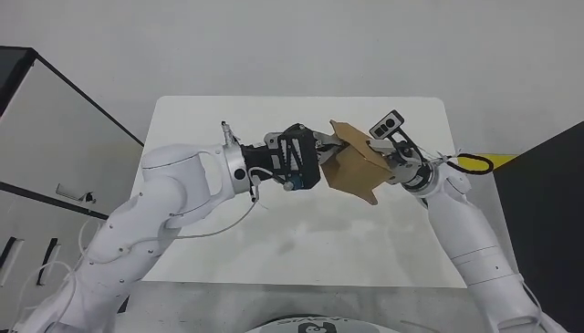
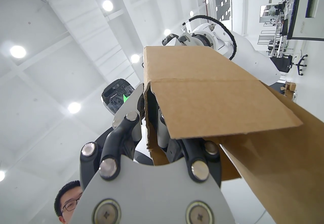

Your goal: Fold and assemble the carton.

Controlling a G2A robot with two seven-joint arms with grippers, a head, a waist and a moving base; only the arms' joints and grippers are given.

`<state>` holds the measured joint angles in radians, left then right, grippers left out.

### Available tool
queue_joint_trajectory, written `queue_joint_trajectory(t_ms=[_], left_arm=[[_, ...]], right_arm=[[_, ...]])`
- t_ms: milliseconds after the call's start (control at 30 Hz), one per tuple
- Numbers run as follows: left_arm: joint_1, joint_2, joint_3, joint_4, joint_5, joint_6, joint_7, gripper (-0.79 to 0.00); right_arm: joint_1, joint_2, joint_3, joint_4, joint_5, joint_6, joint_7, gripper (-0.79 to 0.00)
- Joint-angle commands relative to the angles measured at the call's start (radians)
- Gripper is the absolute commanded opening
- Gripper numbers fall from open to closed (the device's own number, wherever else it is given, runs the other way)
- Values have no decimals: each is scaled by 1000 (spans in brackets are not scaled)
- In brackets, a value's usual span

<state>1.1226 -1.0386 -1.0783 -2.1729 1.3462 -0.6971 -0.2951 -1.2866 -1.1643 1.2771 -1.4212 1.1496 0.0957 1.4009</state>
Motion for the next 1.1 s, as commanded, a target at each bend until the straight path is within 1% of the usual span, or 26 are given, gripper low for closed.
queue_joint_trajectory(t_ms=[0,167,333,633,967,1067], left_arm=[[4,1,-14,-9,-1,0,6,-785],[8,3,-23,-27,19,-25,38,-785],[-3,1,12,-23,70,-47,32,-785],[-34,-9,57,-2,83,-38,30,-785],[-37,-10,38,-2,78,-38,24,-785],[-34,-11,43,3,78,-42,28,-785]], right_arm=[[0,0,3,3,0,1,-9,-785],[2,-1,5,5,0,6,-21,-785],[4,-1,3,8,0,10,-21,-785],[11,-3,-1,15,1,18,-13,-785],[17,-4,2,23,-1,20,-8,-785],[19,-4,0,21,0,21,1,-785]])
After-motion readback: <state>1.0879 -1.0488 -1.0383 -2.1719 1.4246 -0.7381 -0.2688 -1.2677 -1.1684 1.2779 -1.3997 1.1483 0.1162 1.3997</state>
